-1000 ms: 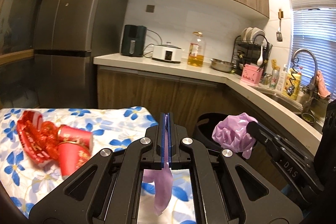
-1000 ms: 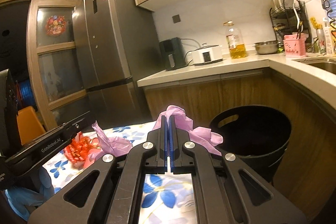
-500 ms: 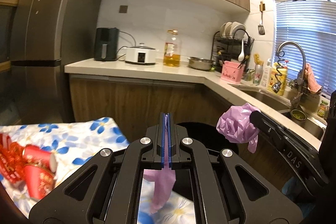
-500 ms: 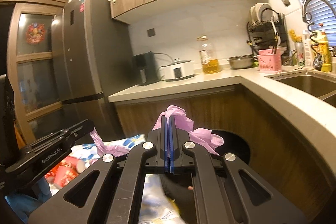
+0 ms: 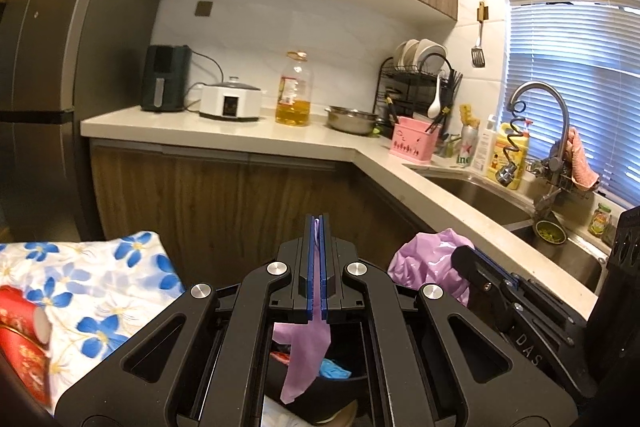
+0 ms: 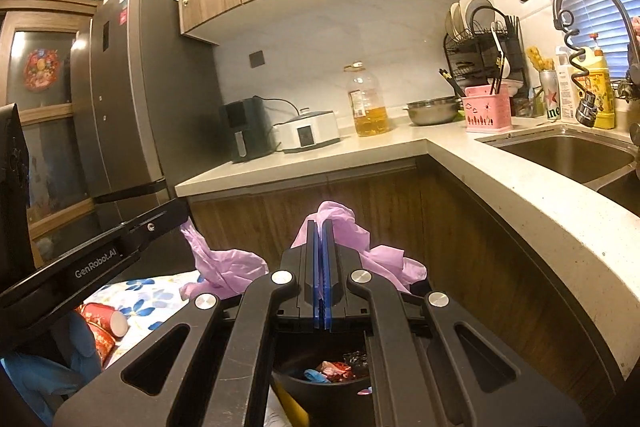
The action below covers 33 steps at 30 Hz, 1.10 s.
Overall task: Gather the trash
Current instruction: 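Open both tools to drop the pink bags into the bin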
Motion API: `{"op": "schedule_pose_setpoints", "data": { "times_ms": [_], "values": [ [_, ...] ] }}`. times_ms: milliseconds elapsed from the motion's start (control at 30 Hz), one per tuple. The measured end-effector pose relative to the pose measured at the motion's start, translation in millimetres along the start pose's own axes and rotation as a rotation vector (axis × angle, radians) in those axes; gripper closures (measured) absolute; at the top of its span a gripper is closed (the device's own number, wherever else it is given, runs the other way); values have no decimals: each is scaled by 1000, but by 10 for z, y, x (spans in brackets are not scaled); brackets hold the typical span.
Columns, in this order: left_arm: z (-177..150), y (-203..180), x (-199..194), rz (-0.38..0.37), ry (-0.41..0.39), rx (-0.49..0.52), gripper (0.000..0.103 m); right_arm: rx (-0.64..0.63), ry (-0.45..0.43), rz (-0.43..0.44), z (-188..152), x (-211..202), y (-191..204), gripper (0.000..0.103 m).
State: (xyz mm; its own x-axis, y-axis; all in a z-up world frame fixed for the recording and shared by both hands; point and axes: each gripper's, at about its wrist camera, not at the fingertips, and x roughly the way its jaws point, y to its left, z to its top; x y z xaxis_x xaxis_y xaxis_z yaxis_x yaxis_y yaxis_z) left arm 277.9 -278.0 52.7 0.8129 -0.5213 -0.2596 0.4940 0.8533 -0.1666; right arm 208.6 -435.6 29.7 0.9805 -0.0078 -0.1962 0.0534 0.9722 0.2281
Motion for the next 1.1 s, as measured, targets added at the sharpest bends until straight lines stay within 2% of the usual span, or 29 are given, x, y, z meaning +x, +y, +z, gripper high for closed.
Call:
{"op": "schedule_pose_setpoints", "data": {
  "times_ms": [433,833,933,1033,1100],
  "values": [
    [-116,-76,347,-8,48,15,102,17,26,-16,2,207,-136,101],
    [-179,38,499,-15,81,-13,101,4,46,-15,9,352,-127,100],
    [-189,63,523,-16,91,-20,101,13,49,-14,-2,374,-146,95],
    [-206,92,552,-2,99,-21,94,23,60,-16,-17,407,-172,88],
    [-223,129,559,6,102,-34,78,25,64,-22,-27,418,-182,84]
  ]
}}
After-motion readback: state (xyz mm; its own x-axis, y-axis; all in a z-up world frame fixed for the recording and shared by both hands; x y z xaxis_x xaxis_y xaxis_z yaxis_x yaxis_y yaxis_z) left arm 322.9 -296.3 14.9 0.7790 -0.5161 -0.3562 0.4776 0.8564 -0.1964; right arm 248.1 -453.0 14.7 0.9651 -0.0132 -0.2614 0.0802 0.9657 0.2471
